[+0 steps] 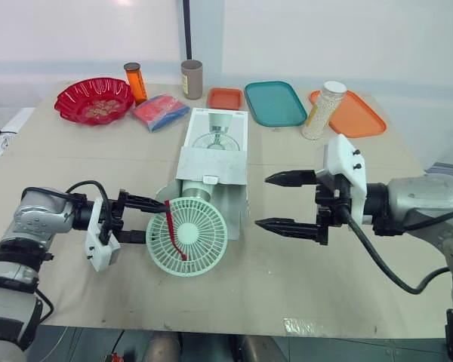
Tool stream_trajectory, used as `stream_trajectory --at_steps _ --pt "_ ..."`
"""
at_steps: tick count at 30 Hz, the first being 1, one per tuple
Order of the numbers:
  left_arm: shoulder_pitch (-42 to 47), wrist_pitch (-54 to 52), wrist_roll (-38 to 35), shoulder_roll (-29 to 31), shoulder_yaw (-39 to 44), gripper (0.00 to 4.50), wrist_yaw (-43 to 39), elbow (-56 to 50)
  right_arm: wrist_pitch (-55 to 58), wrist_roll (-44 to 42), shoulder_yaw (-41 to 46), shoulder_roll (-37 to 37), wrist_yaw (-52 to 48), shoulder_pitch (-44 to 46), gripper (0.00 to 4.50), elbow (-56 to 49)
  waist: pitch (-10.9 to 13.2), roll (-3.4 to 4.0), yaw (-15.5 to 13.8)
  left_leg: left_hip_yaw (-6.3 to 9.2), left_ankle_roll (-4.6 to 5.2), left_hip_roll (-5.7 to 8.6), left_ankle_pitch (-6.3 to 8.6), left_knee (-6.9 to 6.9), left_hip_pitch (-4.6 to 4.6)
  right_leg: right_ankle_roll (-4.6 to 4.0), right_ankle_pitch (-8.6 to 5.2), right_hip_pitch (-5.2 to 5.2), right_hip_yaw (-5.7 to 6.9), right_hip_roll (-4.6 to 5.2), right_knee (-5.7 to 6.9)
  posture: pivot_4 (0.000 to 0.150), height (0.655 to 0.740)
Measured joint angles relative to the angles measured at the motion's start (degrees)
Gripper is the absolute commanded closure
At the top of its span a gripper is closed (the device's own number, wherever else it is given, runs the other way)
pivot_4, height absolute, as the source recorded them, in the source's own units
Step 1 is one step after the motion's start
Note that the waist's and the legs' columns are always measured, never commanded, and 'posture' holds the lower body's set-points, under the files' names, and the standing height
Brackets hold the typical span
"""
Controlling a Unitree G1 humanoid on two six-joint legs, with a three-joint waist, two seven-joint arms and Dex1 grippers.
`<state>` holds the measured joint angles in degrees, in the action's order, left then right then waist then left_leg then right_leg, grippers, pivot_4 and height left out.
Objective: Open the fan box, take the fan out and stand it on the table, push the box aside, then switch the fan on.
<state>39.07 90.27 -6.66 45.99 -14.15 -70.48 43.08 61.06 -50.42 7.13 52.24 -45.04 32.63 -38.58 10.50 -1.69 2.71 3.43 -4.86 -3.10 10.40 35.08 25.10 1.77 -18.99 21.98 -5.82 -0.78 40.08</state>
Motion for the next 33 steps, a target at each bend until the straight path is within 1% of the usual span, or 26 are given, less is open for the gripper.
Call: stream_trajectory --at_steps 5,10,14,15,16,17,19,24,28,30,31,33 --pt "0.1 1.2 4.5 -0.6 0.1 0.0 5.1 -0.2 0.0 -0.6 -0.4 0.0 0.9 0.0 0.05 -0.1 0.0 0.02 0.1 0.03 0.04 -0.03 0.02 0.21 -0.01 0.0 0.0 -0.02 0.05 -0.03 0.17 0.15 0.74" --pt "-0.9 1.2 12.6 -0.7 1.6 0.0 11.3 -0.9 0.2 -1.7 -0.4 0.0 1.8 0.6 0.05 -0.5 0.0 0.04 0.0 0.08 0.05 -0.02 0.02 0.3 -0.02 0.0 0.0 -0.11 0.11 -0.03 0.19 0.15 0.74" --pt "-1.8 1.3 18.5 -0.2 1.7 1.01 16.0 -0.9 0.2 -1.7 -0.6 0.0 2.0 0.9 0.0 -0.5 0.0 0.04 0.0 0.1 0.05 -0.03 0.02 0.3 -0.01 0.0 0.0 -0.11 0.14 -0.02 0.19 0.15 0.74" --pt "-1.8 1.4 20.0 -0.1 2.0 1.47 18.2 -0.9 0.2 -1.7 -0.6 0.0 2.0 1.1 0.0 -0.5 0.0 0.03 0.0 0.11 0.04 -0.03 0.02 0.31 -0.01 0.0 0.0 -0.12 0.15 -0.01 0.19 0.15 0.74" --pt "-1.8 1.7 20.9 -0.1 2.6 1.83 20.0 -1.0 0.2 -1.8 -0.7 0.0 2.0 1.1 0.0 -0.5 0.0 0.03 0.0 0.11 0.04 -0.02 0.02 0.31 -0.01 0.0 0.0 -0.13 0.16 -0.01 0.19 0.15 0.74" --pt "-1.6 2.1 22.2 -0.1 3.1 2.09 21.9 -1.1 0.2 -1.8 -0.8 0.0 1.9 1.1 0.0 -0.5 0.0 0.03 0.0 0.11 0.04 -0.03 0.02 0.31 -0.01 0.0 0.0 -0.13 0.16 -0.01 0.19 0.15 0.74" --pt "-1.0 2.4 25.4 -0.1 3.8 2.09 25.9 -1.7 0.2 -2.0 -1.0 0.0 1.6 1.2 0.0 -0.5 -0.1 0.06 0.0 0.11 0.05 -0.02 0.02 0.32 -0.05 0.0 0.0 -0.17 0.16 -0.01 0.21 0.15 0.74" --pt "-1.0 2.4 31.1 0.0 4.3 2.09 31.7 -2.0 0.2 -2.0 -1.9 0.0 1.5 1.2 0.0 -0.5 -0.2 0.12 0.1 0.11 0.05 -0.02 0.02 0.32 -0.08 0.0 0.0 -0.18 0.15 -0.01 0.26 0.15 0.74" --pt "-1.4 2.4 37.2 0.1 5.2 2.09 39.0 -2.5 0.2 -2.0 -1.9 0.2 1.5 1.2 0.0 -0.5 -0.2 0.12 0.0 0.11 0.05 -0.02 0.02 0.32 -0.08 0.0 0.0 -0.18 0.16 0.0 0.27 0.15 0.74" --pt "-1.3 2.3 37.9 0.1 5.2 2.09 40.6 -2.7 0.2 -2.0 -1.9 0.2 1.5 1.2 0.0 -0.5 -0.2 0.12 0.0 0.11 0.05 -0.02 0.02 0.32 -0.08 0.0 0.0 -0.18 0.16 0.0 0.27 0.15 0.74" --pt "-1.3 2.2 38.0 0.2 5.1 2.36 41.8 -2.8 0.2 -2.0 -1.9 0.3 1.5 1.2 0.0 -0.5 -0.2 0.12 0.0 0.11 0.04 -0.02 0.01 0.32 -0.08 0.0 0.0 -0.18 0.17 0.0 0.27 0.15 0.74" --pt "-1.1 2.0 38.0 0.5 4.8 2.46 43.9 -3.1 0.2 -2.0 -1.9 0.3 1.5 1.1 0.0 -0.5 -0.2 0.12 0.0 0.11 0.04 -0.02 0.02 0.32 -0.07 0.0 0.0 -0.18 0.17 0.01 0.27 0.15 0.74"
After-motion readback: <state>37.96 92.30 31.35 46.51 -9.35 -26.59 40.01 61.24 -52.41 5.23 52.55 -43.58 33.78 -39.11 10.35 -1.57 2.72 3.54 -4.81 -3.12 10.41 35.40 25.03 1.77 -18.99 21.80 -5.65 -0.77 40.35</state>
